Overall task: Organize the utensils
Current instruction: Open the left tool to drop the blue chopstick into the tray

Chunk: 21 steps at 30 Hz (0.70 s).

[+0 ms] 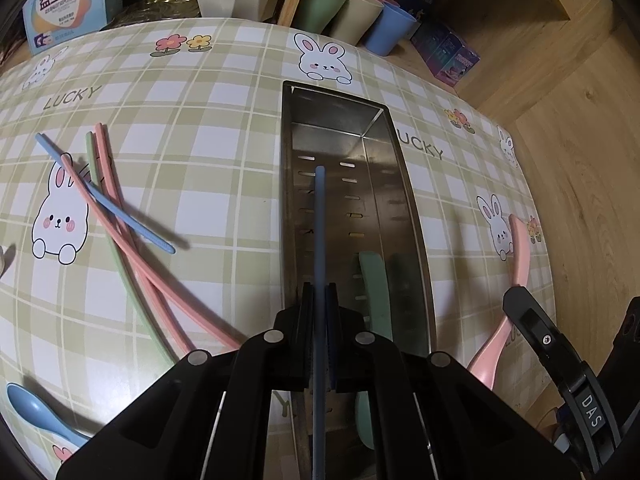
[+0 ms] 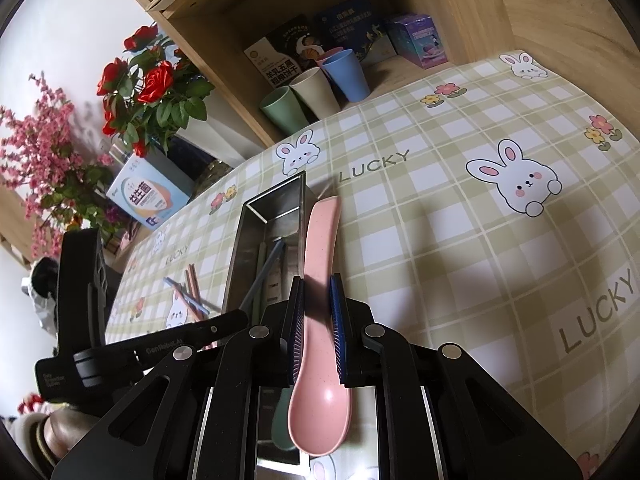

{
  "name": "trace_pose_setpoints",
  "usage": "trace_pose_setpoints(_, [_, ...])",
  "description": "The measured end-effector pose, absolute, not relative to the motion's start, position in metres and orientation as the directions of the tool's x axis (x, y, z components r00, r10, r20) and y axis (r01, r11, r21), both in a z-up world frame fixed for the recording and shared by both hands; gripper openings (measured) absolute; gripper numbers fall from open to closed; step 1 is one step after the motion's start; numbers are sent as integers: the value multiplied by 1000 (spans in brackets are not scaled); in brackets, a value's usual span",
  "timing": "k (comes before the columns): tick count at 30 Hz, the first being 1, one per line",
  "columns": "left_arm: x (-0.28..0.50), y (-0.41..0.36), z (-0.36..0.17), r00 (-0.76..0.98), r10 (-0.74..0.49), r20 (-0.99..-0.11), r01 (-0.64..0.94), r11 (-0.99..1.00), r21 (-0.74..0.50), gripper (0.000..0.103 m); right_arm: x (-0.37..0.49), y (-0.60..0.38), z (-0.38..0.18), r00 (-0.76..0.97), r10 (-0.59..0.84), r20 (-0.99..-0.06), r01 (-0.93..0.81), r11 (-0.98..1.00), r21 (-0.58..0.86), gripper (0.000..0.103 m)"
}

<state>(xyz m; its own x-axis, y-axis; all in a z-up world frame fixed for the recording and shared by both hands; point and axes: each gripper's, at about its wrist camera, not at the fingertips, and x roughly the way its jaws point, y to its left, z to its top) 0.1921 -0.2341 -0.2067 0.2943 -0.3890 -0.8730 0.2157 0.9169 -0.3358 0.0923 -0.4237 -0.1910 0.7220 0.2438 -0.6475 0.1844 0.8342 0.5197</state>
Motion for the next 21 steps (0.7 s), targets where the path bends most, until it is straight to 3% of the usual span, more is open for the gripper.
trace_pose_setpoints(11, [189, -228, -196, 309, -418, -854, 234, 904, -358, 7, 89, -416, -179, 724, 232, -649, 174, 849, 498, 13])
trace_pose_setpoints(21, [180, -196, -166, 444, -358, -822, 302, 923, -238, 21, 92, -407, -177, 697, 239, -676, 137, 881, 453, 13])
